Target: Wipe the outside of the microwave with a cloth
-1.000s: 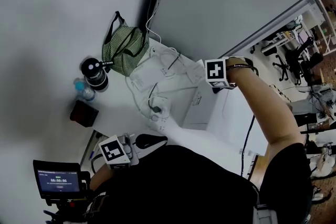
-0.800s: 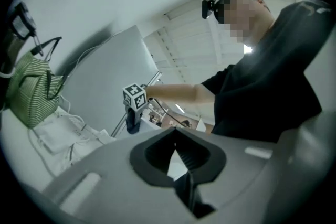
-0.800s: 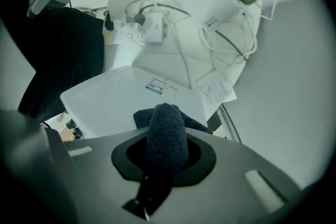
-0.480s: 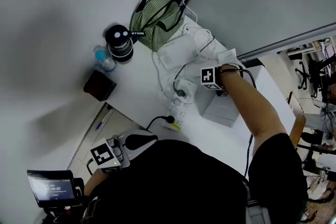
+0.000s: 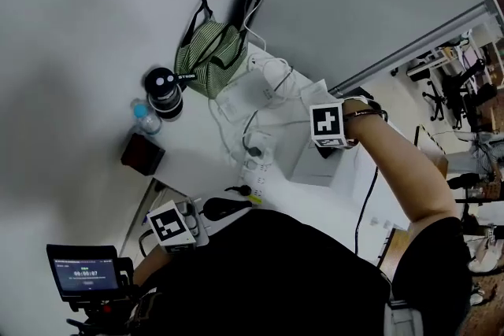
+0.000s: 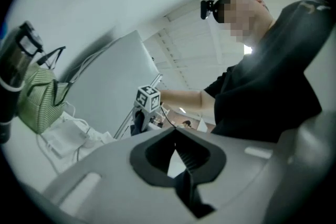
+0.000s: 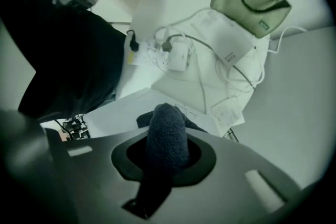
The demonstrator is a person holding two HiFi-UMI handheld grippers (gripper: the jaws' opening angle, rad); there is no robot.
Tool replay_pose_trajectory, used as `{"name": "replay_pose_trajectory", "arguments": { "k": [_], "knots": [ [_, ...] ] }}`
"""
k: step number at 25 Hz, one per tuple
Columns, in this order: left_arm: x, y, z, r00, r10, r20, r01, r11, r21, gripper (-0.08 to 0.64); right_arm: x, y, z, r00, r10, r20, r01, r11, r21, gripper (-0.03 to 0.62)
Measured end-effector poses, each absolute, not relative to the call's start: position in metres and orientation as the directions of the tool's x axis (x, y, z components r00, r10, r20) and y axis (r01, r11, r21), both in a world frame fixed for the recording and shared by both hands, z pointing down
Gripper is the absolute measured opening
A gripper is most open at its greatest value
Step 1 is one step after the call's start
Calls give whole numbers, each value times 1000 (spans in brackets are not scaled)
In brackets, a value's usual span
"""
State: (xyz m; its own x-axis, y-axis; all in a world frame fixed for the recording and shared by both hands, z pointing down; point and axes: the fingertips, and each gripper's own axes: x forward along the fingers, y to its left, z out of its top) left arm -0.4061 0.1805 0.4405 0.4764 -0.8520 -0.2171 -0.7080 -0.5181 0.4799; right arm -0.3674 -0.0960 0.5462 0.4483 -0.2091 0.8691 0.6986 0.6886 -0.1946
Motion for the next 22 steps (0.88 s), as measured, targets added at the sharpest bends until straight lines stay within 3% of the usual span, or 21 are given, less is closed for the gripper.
{"name": "replay_pose_trajectory", "arguments": {
  "k": [3, 7, 15, 22],
  "knots": [
    [-396, 170, 420, 545, -803, -244, -686, -593, 421, 3, -347, -92, 501, 431, -259, 864, 720, 676, -156, 57],
    [-408, 165, 397, 577, -776, -253, -656, -626, 423, 3, -352, -93, 503, 463, -270, 844, 696, 701, -158, 54],
    [-433, 190, 430, 492, -847, -203, -671, -517, 531, 3, -348, -76, 637, 593, -243, 768, 654, 702, -283, 49],
    [-447, 215, 448, 404, -899, -167, -690, -419, 590, 3, -352, -75, 705, 582, -266, 768, 685, 670, -287, 48]
  ]
}}
